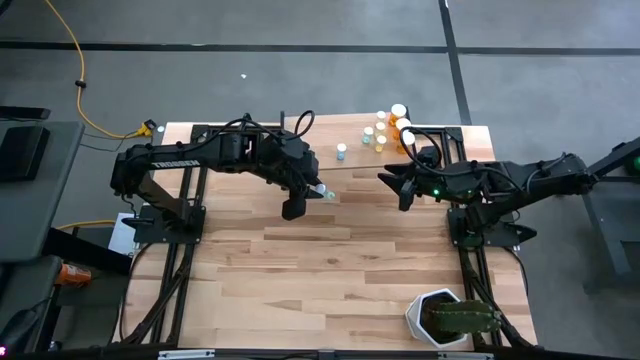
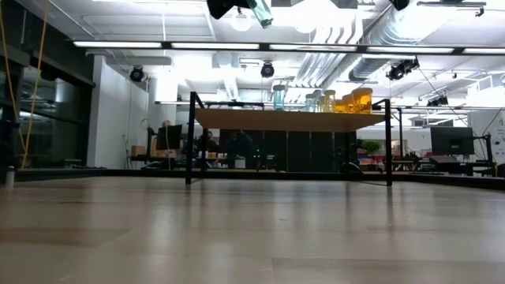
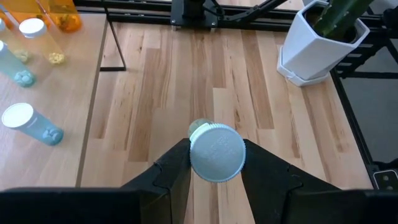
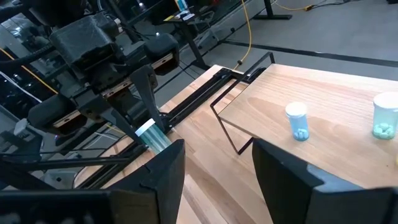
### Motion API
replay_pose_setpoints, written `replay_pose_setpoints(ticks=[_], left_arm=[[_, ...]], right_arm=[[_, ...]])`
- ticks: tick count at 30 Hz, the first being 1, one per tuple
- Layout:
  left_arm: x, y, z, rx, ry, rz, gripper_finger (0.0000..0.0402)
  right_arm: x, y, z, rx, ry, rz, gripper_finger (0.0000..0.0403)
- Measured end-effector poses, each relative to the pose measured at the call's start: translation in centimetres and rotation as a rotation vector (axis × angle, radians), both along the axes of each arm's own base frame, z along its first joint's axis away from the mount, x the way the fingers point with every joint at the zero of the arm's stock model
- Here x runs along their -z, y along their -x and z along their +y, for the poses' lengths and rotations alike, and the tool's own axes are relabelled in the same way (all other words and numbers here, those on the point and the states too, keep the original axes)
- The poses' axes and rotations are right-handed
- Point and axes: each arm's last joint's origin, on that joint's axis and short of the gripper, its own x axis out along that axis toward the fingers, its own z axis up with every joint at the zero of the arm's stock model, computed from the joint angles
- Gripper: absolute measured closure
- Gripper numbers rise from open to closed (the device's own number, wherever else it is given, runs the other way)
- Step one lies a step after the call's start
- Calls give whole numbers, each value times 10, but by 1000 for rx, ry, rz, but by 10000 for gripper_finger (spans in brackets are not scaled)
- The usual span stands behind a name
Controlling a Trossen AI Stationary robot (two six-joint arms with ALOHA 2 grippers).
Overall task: Pick and place medicine bottles onto shelf by color
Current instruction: Put the green pill bottle on the shelf with the green pill bottle
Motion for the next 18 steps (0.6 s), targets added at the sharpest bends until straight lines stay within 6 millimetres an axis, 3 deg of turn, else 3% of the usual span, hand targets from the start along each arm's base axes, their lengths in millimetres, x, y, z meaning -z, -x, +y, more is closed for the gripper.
replay_pose_setpoints(ticks=[11, 18], left_arm=[[-1, -1, 1, -26, -26, -8, 282], [-3, -10, 9, -92, -132, -72, 282]], right_arm=[[0, 0, 0, 7, -1, -2, 224], [-2, 1, -3, 124, 8, -32, 224]])
